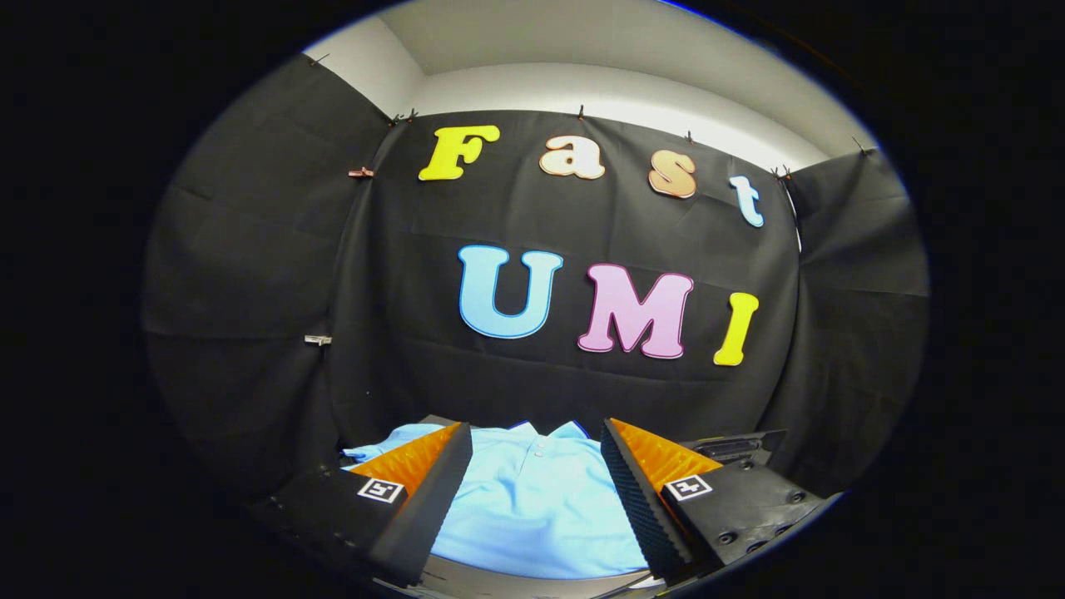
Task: Put the clothes into the washing machine and then close the washing machine lid.
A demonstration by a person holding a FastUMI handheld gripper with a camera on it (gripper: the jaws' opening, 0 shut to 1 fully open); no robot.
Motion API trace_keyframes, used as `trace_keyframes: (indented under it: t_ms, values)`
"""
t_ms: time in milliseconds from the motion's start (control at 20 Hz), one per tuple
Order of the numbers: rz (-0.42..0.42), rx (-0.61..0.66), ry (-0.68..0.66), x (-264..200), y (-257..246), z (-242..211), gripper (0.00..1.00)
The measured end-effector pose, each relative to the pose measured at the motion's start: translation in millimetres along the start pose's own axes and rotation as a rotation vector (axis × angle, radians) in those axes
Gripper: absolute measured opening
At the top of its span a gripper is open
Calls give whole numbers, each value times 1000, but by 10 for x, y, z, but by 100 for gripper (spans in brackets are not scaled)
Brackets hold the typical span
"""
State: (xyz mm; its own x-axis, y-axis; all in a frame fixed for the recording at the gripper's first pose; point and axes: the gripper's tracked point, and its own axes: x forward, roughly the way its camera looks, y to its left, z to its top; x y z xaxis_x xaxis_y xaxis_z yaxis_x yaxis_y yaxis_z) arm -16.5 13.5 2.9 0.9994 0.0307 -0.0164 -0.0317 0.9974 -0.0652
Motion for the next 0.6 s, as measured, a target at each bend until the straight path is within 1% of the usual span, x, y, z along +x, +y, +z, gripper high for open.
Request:
trace_keyframes:
  t_ms: [250,400,600]
  values:
    - [-30,36,43,113,-138,-71,98]
    - [-15,31,57,204,-94,-90,98]
    - [25,24,147,335,45,-281,98]
